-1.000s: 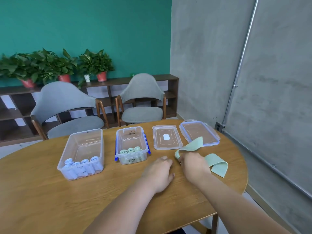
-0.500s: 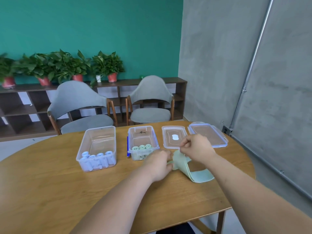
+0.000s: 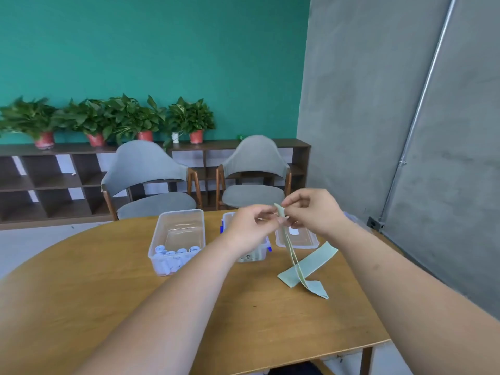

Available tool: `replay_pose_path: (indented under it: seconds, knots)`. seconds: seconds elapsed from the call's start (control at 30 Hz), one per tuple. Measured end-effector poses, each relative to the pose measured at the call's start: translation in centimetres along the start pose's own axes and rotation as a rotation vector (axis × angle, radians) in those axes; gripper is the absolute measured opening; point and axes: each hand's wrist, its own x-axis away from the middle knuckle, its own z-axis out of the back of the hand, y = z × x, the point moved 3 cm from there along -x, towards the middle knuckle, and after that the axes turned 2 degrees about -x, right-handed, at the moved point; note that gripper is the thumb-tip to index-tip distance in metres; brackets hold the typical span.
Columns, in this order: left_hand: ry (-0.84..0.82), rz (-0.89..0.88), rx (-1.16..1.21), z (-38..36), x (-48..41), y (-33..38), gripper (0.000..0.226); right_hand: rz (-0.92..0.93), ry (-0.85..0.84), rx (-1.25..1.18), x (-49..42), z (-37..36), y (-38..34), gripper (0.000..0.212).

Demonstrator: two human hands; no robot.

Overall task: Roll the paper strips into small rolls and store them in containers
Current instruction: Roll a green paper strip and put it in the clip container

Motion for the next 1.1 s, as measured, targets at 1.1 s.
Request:
replay_pose_path:
  seconds: [1.1]
  knots:
    - [0.371, 0.074, 0.120, 19.7, 10.8, 0.2, 0.016, 0.309, -0.300, -0.275, 1.7, -18.0, -11.8, 0.012]
